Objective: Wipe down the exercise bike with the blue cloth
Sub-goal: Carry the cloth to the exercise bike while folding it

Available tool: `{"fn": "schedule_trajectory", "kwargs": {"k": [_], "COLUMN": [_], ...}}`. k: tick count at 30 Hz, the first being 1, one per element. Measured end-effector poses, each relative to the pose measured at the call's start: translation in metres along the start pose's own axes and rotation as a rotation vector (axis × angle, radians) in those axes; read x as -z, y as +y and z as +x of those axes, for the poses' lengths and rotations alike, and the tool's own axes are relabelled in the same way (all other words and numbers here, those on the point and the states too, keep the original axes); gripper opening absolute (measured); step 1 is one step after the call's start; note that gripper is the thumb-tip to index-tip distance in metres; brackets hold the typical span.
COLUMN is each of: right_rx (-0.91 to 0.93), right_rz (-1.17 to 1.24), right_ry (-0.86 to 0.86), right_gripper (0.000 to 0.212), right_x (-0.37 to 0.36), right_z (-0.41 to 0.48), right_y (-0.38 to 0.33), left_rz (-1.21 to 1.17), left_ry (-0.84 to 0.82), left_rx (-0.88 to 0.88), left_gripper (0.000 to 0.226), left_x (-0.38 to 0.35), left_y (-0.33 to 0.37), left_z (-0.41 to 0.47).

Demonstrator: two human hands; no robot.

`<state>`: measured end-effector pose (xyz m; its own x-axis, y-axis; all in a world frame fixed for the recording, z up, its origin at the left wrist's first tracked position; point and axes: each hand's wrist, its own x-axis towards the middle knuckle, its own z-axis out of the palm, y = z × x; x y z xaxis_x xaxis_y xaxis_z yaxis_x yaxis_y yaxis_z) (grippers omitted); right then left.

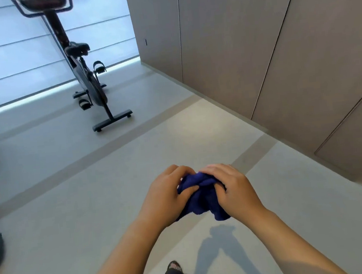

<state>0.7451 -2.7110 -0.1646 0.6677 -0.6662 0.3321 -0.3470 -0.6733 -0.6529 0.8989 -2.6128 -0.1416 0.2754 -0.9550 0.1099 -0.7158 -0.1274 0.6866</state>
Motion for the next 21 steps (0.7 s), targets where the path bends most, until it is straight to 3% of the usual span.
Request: {"fn": "schedule_trajectory", "kwargs": {"k": [5, 11, 17, 21], "right_rx": [-0.028, 0.037, -0.017, -0.072], "right_rz": [-0.038, -0.068, 0.090, 0.062], "right_ry": [0.000, -0.053, -0.136, -0.077], "right_gripper": [0.020, 0.020, 0.044, 0.040], "right_x": [-0.024, -0.057, -0.077, -0.089], "right_z": [0.149, 0.315, 0.472, 0.577], "right_y": [0.060, 0.099, 0.146, 0.198], "left_rz": [0.091, 0.071, 0.058, 0.078], "left_ry": [0.077, 0.089, 0.071, 0.042], "left_rx": [-0.008, -0.036, -0.077, -0.132], "left_gripper": [0.011, 0.010, 0.009, 0.010], "left_x": [0.022, 0.066, 0.101, 0.110], "left_y": [-0.064, -0.123, -0.169, -0.198], "left_z": [0.143, 0.310, 0.475, 0.588]}}
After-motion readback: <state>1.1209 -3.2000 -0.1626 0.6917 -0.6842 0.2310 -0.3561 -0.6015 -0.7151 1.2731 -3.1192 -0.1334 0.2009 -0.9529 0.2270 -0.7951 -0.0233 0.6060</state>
